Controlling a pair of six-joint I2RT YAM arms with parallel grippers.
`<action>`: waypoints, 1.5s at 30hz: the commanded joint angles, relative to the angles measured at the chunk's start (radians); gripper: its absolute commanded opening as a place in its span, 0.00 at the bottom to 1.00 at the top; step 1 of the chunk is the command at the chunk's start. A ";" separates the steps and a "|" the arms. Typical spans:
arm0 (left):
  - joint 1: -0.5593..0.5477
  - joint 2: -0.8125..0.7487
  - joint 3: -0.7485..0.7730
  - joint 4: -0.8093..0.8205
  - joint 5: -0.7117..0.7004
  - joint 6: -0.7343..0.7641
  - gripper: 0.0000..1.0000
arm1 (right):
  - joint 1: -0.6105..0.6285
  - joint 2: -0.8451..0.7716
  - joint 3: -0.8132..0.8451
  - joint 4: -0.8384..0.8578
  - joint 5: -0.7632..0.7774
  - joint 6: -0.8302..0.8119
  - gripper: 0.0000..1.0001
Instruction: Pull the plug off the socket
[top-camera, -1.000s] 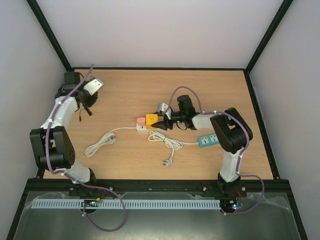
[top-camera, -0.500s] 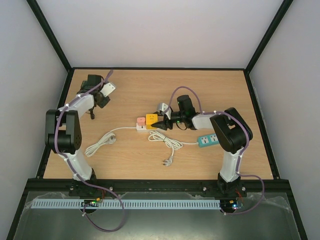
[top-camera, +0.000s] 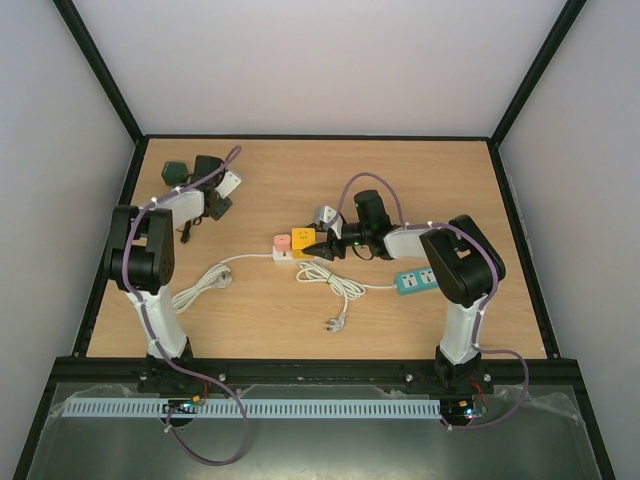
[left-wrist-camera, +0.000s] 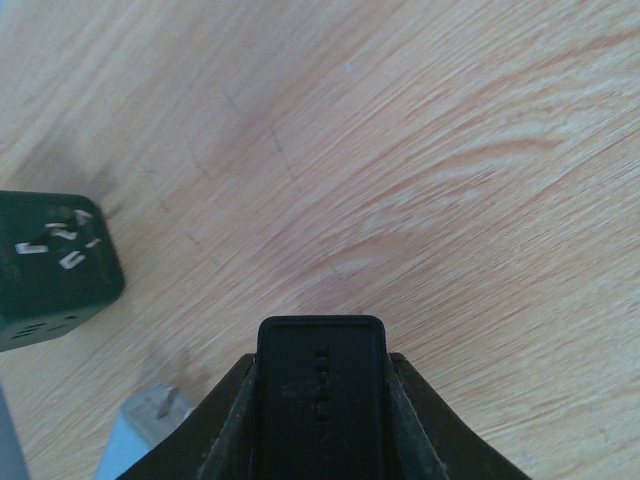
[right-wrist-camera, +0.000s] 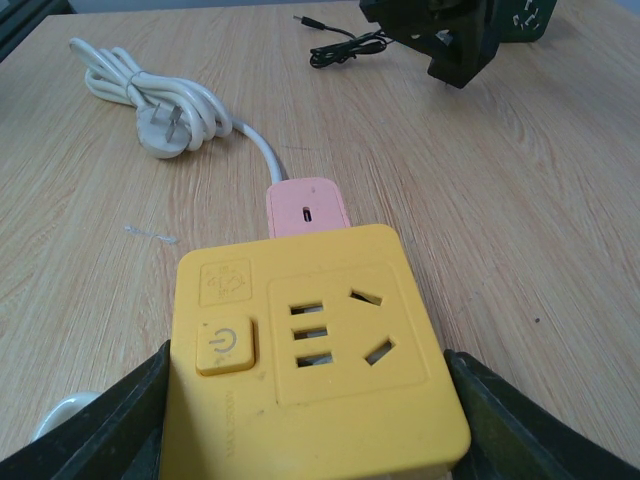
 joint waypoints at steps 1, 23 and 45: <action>-0.010 0.011 0.046 -0.018 0.026 -0.039 0.48 | 0.007 0.063 -0.032 -0.092 0.111 -0.013 0.30; 0.012 -0.170 0.102 -0.558 1.007 0.440 0.87 | 0.007 0.072 -0.016 -0.135 0.098 -0.050 0.30; -0.201 -0.146 -0.023 -0.413 0.862 0.469 0.69 | 0.007 0.080 -0.012 -0.140 0.107 -0.052 0.29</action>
